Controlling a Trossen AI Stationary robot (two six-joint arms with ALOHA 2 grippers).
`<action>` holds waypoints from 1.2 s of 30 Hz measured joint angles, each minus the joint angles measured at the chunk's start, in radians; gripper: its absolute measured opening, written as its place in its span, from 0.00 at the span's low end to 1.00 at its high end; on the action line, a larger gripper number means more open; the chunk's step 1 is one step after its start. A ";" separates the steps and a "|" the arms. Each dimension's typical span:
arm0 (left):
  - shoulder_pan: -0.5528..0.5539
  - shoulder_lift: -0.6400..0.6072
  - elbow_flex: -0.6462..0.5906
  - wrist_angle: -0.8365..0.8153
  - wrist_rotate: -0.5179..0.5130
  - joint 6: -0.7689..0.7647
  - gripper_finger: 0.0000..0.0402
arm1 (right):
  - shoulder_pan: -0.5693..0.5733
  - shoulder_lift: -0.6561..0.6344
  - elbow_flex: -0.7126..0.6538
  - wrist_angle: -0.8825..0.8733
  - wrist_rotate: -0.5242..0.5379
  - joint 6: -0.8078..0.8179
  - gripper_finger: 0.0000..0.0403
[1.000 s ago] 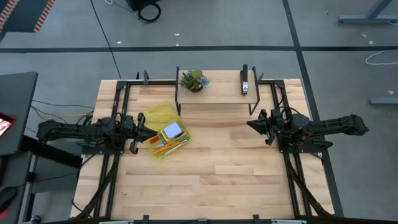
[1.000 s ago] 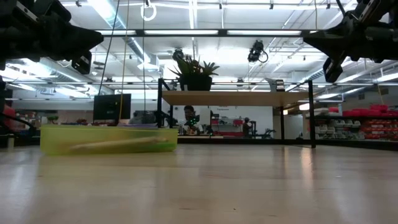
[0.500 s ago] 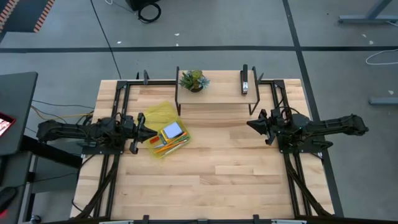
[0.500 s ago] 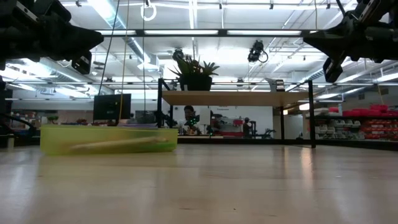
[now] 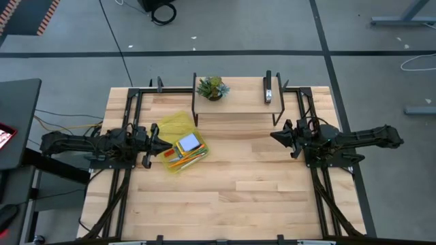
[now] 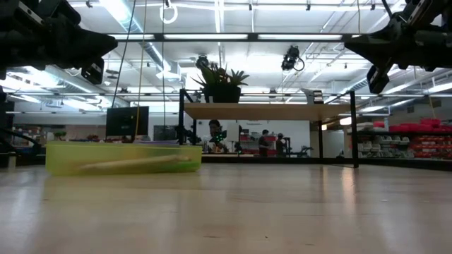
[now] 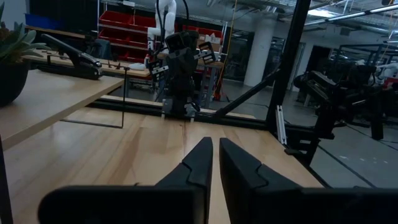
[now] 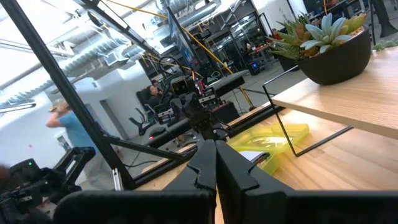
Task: Pack school essentials
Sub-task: Return to Home Position
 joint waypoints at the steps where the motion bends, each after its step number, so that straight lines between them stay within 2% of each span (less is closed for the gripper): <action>1: 0.000 0.000 0.000 0.000 0.000 0.000 0.09 | 0.000 0.000 0.000 0.000 0.000 0.000 0.02; 36: 0.000 0.000 0.000 0.000 0.000 0.000 0.08 | 0.000 0.000 0.000 0.000 0.000 0.000 0.02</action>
